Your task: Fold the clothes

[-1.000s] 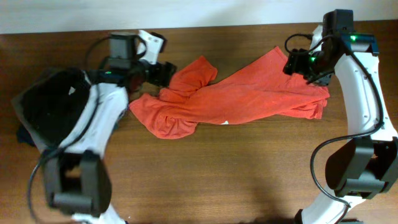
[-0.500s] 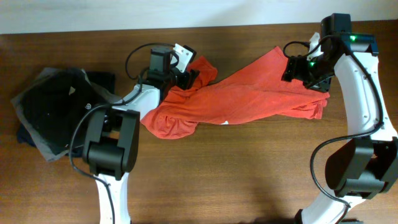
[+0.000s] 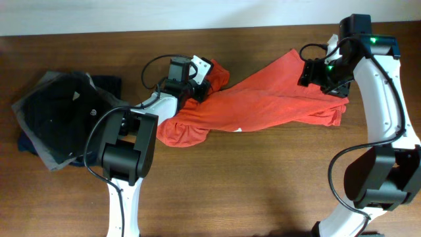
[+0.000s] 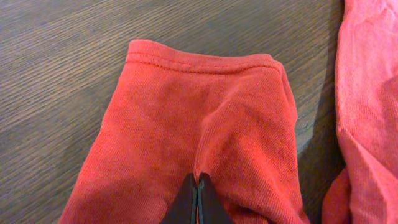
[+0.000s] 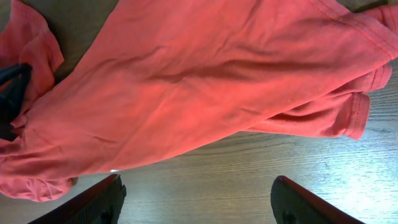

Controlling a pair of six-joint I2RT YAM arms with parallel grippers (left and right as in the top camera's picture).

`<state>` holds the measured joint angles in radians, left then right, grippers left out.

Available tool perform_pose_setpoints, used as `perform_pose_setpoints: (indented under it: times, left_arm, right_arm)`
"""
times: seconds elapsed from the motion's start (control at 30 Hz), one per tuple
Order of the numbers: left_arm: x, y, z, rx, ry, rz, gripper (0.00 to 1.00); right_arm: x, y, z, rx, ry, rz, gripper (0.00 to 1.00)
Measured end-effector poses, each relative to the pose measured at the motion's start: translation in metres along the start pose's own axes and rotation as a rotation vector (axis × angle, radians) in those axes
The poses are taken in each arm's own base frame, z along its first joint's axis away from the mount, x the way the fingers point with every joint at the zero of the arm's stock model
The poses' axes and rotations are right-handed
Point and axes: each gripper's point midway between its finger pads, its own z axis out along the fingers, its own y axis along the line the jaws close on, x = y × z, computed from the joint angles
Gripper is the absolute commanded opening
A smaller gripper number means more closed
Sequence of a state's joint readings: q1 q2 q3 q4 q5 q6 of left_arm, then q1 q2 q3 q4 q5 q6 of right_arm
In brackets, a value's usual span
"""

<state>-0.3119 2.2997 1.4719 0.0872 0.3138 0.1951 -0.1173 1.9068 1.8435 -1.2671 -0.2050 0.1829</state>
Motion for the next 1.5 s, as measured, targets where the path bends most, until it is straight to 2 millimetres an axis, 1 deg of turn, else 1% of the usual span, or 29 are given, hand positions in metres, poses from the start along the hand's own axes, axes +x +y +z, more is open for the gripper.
perform_pose_setpoints:
  times: [0.07,0.1,0.17,0.2,0.27,0.3,0.37,0.4,0.43,0.47,0.5,0.53,0.57,0.63,0.73,0.83,1.0,1.03,1.1,1.13,1.2,1.33,1.4,1.47,1.5]
  left_arm:
    - [0.0,0.0,-0.005,-0.001,0.02,-0.008,0.0]
    - [-0.002,0.002,-0.011,-0.005,0.031,-0.014,0.0]
    - [-0.011,0.006,-0.028,-0.022,0.054,-0.027,0.0]
    - [-0.021,0.009,-0.041,-0.037,0.052,-0.029,0.0]
    - [-0.051,0.018,-0.078,-0.08,0.036,-0.032,0.0]
    - [-0.072,0.023,-0.102,-0.109,0.009,-0.024,0.0]
    - [-0.105,0.026,-0.15,-0.158,-0.045,-0.008,0.0]
    - [-0.122,0.026,-0.176,-0.184,-0.08,0.001,0.0]
    - [-0.137,0.024,-0.202,-0.207,-0.112,0.011,0.0]
    - [-0.148,0.021,-0.223,-0.225,-0.138,0.021,0.0]
    - [-0.159,0.017,-0.243,-0.241,-0.166,0.031,0.0]
    - [-0.165,0.013,-0.26,-0.251,-0.183,0.038,0.0]
    - [-0.167,0.009,-0.271,-0.254,-0.184,0.038,0.0]
    - [-0.163,0.003,-0.287,-0.258,-0.168,0.037,0.0]
    - [-0.153,0.001,-0.292,-0.261,-0.128,0.027,0.0]
    - [-0.144,0.001,-0.29,-0.259,-0.094,0.017,0.0]
    - [-0.14,0.001,-0.289,-0.262,-0.079,0.013,0.0]
    - [-0.14,0.001,-0.289,-0.263,-0.078,0.013,0.0]
    - [-0.139,0.001,-0.289,-0.262,-0.075,0.012,0.0]
    - [-0.139,0.001,-0.289,-0.262,-0.075,0.012,0.0]
    - [-0.139,0.001,-0.289,-0.261,-0.073,0.012,0.0]
    - [-0.138,0.0,-0.29,-0.261,-0.069,0.011,0.0]
    - [-0.139,0.0,-0.292,-0.265,-0.074,0.012,0.0]
    - [-0.14,0.0,-0.298,-0.276,-0.08,0.013,0.0]
    - [-0.141,0.0,-0.302,-0.282,-0.085,0.014,0.0]
  right_arm:
    - [-0.002,0.0,0.0,-0.001,-0.01,-0.001,0.79]
    - [-0.005,0.001,0.0,-0.003,-0.02,-0.004,0.77]
    - [-0.01,0.002,0.0,-0.007,-0.042,-0.009,0.7]
    - [-0.017,0.003,0.0,-0.012,-0.068,-0.017,0.64]
    - [-0.029,0.006,-0.002,-0.021,-0.116,-0.028,0.52]
    - [-0.033,0.006,-0.002,-0.024,-0.132,-0.027,0.45]
    - [-0.042,0.008,-0.001,-0.03,-0.164,-0.035,0.35]
    - [-0.047,0.008,0.001,-0.032,-0.179,-0.041,0.32]
    - [-0.05,0.008,0.005,-0.033,-0.184,-0.042,0.3]
    - [-0.054,0.008,0.01,-0.034,-0.187,-0.039,0.3]
    - [-0.056,0.007,0.017,-0.035,-0.184,-0.036,0.3]
    - [-0.058,0.006,0.025,-0.034,-0.177,-0.034,0.3]
    - [-0.06,0.004,0.036,-0.035,-0.163,-0.03,0.3]
    - [-0.059,0.001,0.056,-0.035,-0.129,-0.023,0.31]
    - [-0.053,-0.004,0.089,-0.038,-0.06,-0.01,0.3]
    - [-0.04,-0.01,0.12,-0.043,0.029,0.009,0.31]
    - [-0.02,-0.004,0.157,-0.115,0.141,0.017,0.31]
    - [-0.017,-0.002,0.162,-0.122,0.156,0.013,0.27]
    - [-0.013,0.001,0.171,-0.128,0.172,-0.003,0.16]
    - [-0.011,0.004,0.175,-0.128,0.181,-0.012,0.13]
    - [-0.006,0.001,0.177,-0.095,0.196,-0.001,0.05]
    - [0.011,-0.018,0.172,0.028,0.262,0.095,0.04]
    - [0.02,-0.03,0.167,0.083,0.299,0.153,0.04]
    - [0.032,-0.047,0.16,0.143,0.349,0.22,0.04]
    - [0.039,-0.059,0.155,0.176,0.377,0.257,0.04]
